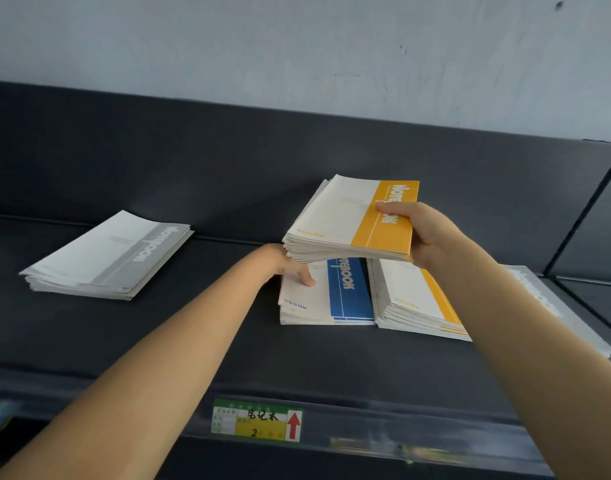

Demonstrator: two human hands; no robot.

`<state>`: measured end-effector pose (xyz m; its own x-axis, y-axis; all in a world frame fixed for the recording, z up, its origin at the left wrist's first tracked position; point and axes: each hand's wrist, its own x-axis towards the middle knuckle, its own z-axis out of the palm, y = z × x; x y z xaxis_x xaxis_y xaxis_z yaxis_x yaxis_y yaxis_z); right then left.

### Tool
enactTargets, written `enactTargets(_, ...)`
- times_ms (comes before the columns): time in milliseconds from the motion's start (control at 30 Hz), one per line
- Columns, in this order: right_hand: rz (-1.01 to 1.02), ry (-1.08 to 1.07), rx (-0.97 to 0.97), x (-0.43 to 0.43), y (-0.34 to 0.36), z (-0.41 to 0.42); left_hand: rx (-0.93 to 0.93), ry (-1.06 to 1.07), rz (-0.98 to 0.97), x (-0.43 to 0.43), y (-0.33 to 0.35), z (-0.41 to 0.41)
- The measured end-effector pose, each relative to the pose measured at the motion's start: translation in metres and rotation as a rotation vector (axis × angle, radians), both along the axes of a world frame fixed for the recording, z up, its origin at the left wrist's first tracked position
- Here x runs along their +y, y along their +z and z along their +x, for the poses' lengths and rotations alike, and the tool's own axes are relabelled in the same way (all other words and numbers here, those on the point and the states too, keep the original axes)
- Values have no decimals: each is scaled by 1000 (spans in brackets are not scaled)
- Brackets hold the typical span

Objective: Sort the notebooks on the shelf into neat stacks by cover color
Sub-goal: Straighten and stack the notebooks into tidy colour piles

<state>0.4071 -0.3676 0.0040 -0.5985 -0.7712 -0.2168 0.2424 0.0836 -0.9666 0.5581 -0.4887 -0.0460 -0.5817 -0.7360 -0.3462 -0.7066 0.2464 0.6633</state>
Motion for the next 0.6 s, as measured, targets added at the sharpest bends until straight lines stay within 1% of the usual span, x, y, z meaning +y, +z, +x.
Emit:
enactTargets(67,5,12,2,0,-1,-2,-2,-14,6,0,-2,3)
enactTargets(133,18,23,6,-1,-4,-3,12,50,-101,-10,-6,4)
enactTargets(167,22,28,6,-2,-5,-4,74,130,-142,-14,-6,5)
enactTargets(200,24,35,2,-2,-6,-4,201,198,-128,-18,-4,7)
enactTargets(233,26,41,-2,-3,-8,-3,383,257,-6,-21,-1,9)
enactTargets(267,28,46,-5,-4,-9,-3,570,300,201,-24,2,11)
enactTargets(300,31,49,-8,-5,-11,-2,708,314,406,-26,6,13)
enactTargets(333,34,49,-15,-7,-12,-1,759,304,520,-29,7,14)
enactTargets(367,37,48,-25,-8,-13,0,746,286,534,-29,8,15)
enactTargets(400,39,46,-34,-9,-15,1,719,299,482,-30,6,14)
enactTargets(433,40,44,-41,-10,-16,2,632,313,369,-31,4,14)
enactTargets(467,40,42,-44,-11,-17,3,513,330,208,-34,-2,14)
enactTargets(500,38,41,-46,-12,-18,3,399,324,103,-38,-8,15)
enactTargets(533,34,40,-46,-12,-18,4,315,303,73,-41,-12,15)
enactTargets(567,30,35,-45,-12,-17,4,242,262,82,-38,-13,14)
enactTargets(600,26,26,-46,-12,-16,4,185,197,73,-31,-12,12)
